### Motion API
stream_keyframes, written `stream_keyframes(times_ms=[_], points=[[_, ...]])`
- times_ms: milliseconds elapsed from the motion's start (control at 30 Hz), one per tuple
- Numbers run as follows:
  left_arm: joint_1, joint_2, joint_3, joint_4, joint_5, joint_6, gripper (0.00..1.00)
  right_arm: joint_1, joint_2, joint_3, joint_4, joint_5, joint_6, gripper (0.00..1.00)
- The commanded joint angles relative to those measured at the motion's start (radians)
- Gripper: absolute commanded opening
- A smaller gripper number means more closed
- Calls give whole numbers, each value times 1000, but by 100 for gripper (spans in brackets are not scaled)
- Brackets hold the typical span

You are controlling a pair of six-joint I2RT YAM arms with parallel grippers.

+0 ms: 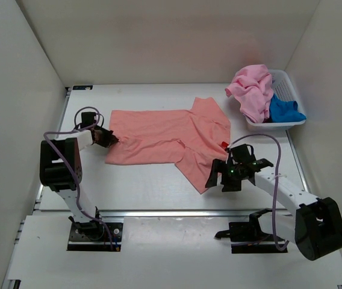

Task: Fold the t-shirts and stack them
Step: Flatten out the tshirt

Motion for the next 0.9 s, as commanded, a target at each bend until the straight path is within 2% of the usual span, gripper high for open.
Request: stream_keyframes(times_ms=[0, 233, 400, 467, 567, 600, 633, 733, 800, 867], points=[[-15, -79, -24, 70, 78, -70, 0, 6, 29, -53, 160, 41, 100, 81], [1, -125, -39, 90, 108, -90, 0, 55, 185, -28, 331, -2, 127, 81], [12, -153, -44, 97, 113, -93, 0, 141, 338, 44, 357, -65, 139, 75], [21, -162, -56, 106, 113, -99, 0, 168, 380, 87, 330, -69, 116, 67], [29, -185, -60, 120, 119, -108, 0, 170, 443, 149, 242, -60, 64, 41], [24, -191, -67, 126, 125, -117, 0, 167, 458, 174, 206, -62, 38, 16], [26, -196, -70, 135, 121, -120, 0, 152, 472, 185, 161, -63, 19, 0], [34, -220, -71, 155, 145, -145, 0, 98, 466, 309, 58, -89, -66, 0], [37, -233, -15, 168, 155, -148, 0, 52, 452, 416, 9, -141, -113, 0], [35, -233, 60, 162, 148, -128, 0, 11, 447, 612, -83, -215, -155, 0]])
